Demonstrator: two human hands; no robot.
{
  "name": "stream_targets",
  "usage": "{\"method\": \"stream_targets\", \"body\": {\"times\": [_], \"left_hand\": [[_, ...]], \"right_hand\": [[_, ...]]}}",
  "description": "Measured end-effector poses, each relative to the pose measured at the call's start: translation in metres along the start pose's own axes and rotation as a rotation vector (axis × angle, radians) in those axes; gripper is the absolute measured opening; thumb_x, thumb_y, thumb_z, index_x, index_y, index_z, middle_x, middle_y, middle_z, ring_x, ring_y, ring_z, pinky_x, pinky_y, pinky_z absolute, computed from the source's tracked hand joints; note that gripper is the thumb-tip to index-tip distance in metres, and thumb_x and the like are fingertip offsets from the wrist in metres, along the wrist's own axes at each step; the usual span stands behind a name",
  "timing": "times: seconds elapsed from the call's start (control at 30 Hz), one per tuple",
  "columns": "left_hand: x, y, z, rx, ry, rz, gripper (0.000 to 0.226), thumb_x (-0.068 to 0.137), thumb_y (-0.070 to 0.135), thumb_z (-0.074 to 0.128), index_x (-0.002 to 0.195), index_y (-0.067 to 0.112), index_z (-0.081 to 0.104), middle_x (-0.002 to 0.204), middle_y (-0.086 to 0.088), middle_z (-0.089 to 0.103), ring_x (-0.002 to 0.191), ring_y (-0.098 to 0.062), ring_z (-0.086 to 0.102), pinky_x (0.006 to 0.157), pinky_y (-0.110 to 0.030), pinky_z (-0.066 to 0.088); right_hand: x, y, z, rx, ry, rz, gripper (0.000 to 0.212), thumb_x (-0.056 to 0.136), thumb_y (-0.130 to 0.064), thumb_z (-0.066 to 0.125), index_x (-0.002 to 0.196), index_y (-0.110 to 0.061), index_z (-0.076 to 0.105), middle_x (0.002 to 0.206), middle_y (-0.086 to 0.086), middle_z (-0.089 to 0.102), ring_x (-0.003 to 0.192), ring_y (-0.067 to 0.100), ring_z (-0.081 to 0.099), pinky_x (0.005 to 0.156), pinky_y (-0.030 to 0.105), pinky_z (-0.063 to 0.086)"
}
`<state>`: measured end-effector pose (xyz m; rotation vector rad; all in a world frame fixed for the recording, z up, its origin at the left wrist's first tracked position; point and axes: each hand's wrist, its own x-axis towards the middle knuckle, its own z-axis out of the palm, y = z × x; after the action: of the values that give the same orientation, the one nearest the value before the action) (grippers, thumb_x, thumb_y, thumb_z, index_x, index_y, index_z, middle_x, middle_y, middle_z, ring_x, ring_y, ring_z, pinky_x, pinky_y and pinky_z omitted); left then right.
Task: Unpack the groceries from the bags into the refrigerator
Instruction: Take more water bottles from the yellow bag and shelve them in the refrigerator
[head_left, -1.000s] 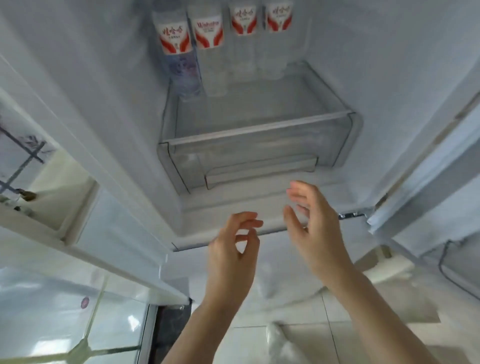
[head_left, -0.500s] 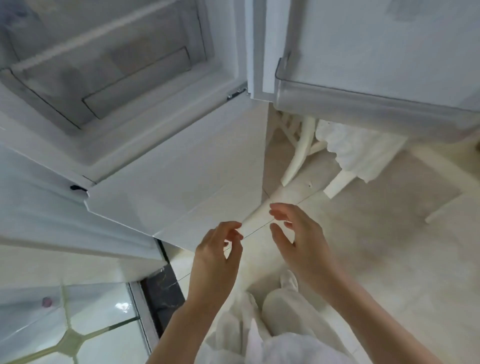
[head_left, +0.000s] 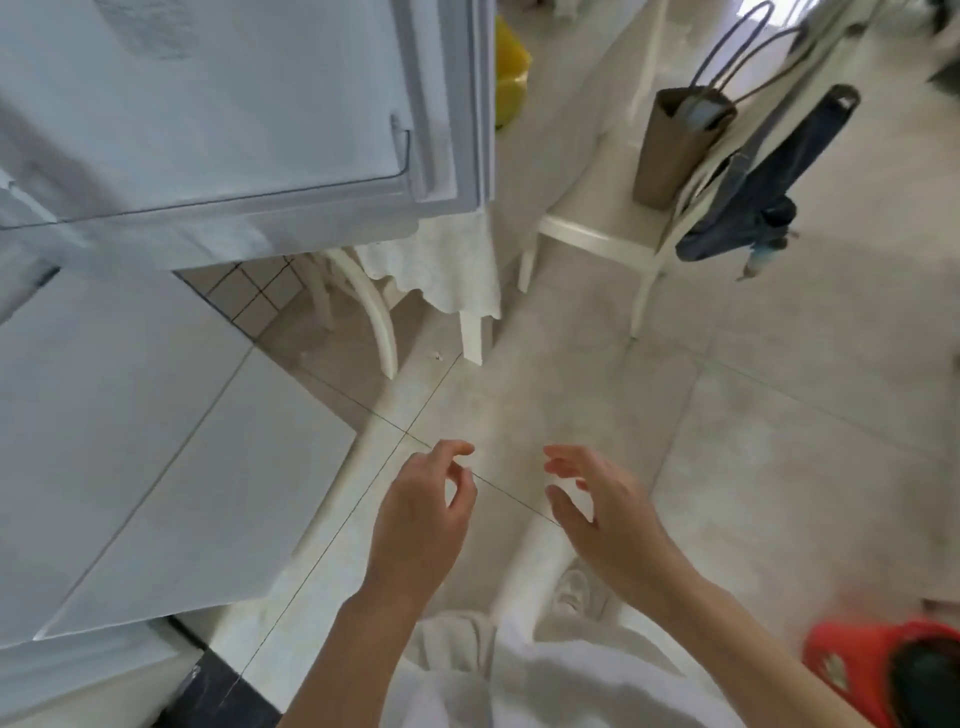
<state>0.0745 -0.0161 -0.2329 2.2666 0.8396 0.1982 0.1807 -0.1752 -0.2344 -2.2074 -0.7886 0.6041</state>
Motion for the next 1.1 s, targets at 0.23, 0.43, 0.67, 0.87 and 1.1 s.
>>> {"method": "stream_targets", "body": {"times": [0.23,0.43,0.67,0.87,1.1], "left_hand": [[0.032,0.113,0.104,-0.019,-0.201,0.193,0.02,0.092,0.018,0.058,0.11,0.024,0.065,0.088,0.01,0.065,0.079,-0.001,0.056,0.071,-0.005,0.04],[0.074,0.152,0.134,-0.016,-0.251,0.2,0.019,0.091,0.017,0.058,0.107,0.025,0.065,0.086,0.011,0.065,0.078,0.002,0.053,0.072,-0.006,0.039],[0.154,0.154,0.146,0.001,-0.214,0.126,0.014,0.091,0.017,0.059,0.102,0.023,0.066,0.08,0.011,0.067,0.075,-0.001,0.06,0.072,-0.019,0.048],[0.255,0.165,0.146,-0.025,-0.214,0.078,0.014,0.091,0.016,0.059,0.1,0.023,0.067,0.08,0.013,0.068,0.076,0.002,0.062,0.073,-0.021,0.052],[0.376,0.18,0.129,-0.06,-0.144,0.036,0.013,0.092,0.018,0.058,0.1,0.025,0.066,0.076,0.012,0.068,0.075,-0.003,0.064,0.074,-0.031,0.055]], "right_hand": [[0.012,0.088,-0.114,-0.021,0.13,0.12,0.036,0.093,-0.017,0.057,0.129,-0.017,0.052,0.11,-0.004,0.064,0.105,0.008,0.059,0.093,0.027,0.047],[0.038,0.124,-0.16,0.003,0.157,0.183,0.034,0.092,-0.018,0.058,0.126,-0.018,0.054,0.103,-0.006,0.064,0.1,0.009,0.06,0.092,0.032,0.049],[0.106,0.143,-0.187,0.006,0.117,0.207,0.033,0.093,-0.021,0.057,0.126,-0.02,0.053,0.103,-0.008,0.063,0.1,0.006,0.06,0.091,0.028,0.049],[0.198,0.142,-0.218,-0.025,0.102,0.185,0.031,0.094,-0.021,0.056,0.125,-0.019,0.054,0.103,-0.01,0.063,0.1,0.005,0.06,0.091,0.026,0.049],[0.329,0.122,-0.248,-0.059,0.049,0.074,0.031,0.096,-0.021,0.054,0.126,-0.017,0.053,0.109,-0.007,0.062,0.104,0.006,0.058,0.092,0.018,0.044]]}}
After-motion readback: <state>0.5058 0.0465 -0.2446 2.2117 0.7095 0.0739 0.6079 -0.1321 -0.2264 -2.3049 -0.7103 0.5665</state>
